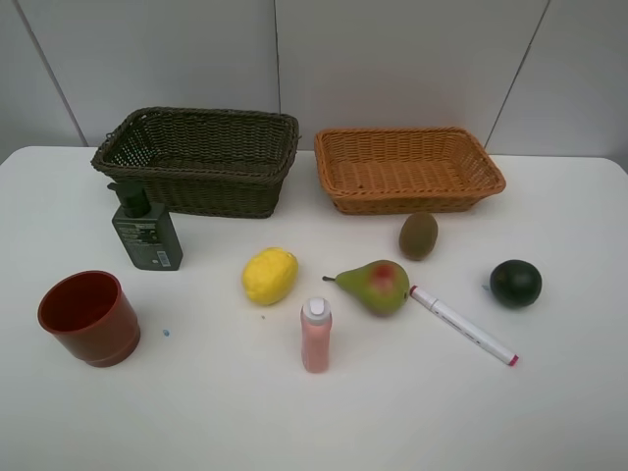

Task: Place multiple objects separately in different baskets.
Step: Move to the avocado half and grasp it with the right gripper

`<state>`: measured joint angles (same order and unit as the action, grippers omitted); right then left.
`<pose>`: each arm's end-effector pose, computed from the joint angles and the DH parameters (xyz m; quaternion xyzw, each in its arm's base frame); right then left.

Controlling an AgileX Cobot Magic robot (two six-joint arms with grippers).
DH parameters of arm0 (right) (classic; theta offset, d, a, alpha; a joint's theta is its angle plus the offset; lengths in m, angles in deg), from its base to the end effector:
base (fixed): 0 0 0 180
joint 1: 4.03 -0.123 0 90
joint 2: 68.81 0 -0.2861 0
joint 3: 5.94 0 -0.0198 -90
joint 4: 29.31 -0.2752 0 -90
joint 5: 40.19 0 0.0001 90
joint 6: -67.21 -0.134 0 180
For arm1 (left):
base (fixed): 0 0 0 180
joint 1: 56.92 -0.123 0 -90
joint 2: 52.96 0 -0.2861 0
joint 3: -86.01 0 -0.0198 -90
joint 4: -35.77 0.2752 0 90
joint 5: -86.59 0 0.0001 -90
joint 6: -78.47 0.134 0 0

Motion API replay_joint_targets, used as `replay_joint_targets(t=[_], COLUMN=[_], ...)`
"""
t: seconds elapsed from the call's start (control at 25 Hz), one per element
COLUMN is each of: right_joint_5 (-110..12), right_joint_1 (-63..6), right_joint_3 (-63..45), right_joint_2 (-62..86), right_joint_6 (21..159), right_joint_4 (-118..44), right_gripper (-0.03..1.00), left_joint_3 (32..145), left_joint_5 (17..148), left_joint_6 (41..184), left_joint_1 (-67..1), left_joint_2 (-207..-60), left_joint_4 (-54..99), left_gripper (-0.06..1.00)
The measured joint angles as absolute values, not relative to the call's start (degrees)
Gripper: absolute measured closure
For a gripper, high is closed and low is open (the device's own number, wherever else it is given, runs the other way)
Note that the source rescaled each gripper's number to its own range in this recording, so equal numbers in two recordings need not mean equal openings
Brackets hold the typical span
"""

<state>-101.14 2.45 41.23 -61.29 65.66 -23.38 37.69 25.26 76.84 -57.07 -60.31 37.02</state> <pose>0.0482 -0.0177 0.2781 0.0620 0.8430 -0.0745 0.5292 0.0517 0.0027 0.2703 -0.0138 0.8525 0.0041 0.5226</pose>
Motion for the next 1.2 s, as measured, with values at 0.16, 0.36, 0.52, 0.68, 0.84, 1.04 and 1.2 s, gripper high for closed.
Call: replay_joint_targets(t=[0.16,0.36,0.52,0.68,0.84,1.04,1.2], right_joint_5=[-101.14,-101.14,-101.14,-101.14,-101.14,-101.14,-101.14], right_joint_1=[2.45,2.45,2.45,2.45,2.45,2.45,2.45], right_joint_3=[41.23,41.23,41.23,41.23,41.23,41.23,41.23], right_joint_2=[-61.29,-61.29,-61.29,-61.29,-61.29,-61.29,-61.29], right_joint_6=[65.66,65.66,65.66,65.66,65.66,65.66,65.66], right_joint_4=[-23.38,-23.38,-23.38,-23.38,-23.38,-23.38,-23.38], right_gripper=[-0.01,-0.01,-0.01,-0.01,-0.01,-0.01,-0.01], left_joint_3=[37.69,37.69,37.69,37.69,37.69,37.69,37.69], left_joint_5=[25.26,25.26,25.26,25.26,25.26,25.26,25.26], left_joint_6=[76.84,76.84,76.84,76.84,76.84,76.84,76.84], left_joint_1=[-57.07,-57.07,-57.07,-57.07,-57.07,-57.07,-57.07], left_joint_2=[-60.31,-60.31,-60.31,-60.31,-60.31,-60.31,-60.31], left_joint_4=[37.02,37.02,37.02,37.02,37.02,37.02,37.02], left_gripper=[-0.03,-0.03,-0.03,-0.03,-0.03,-0.03,-0.03])
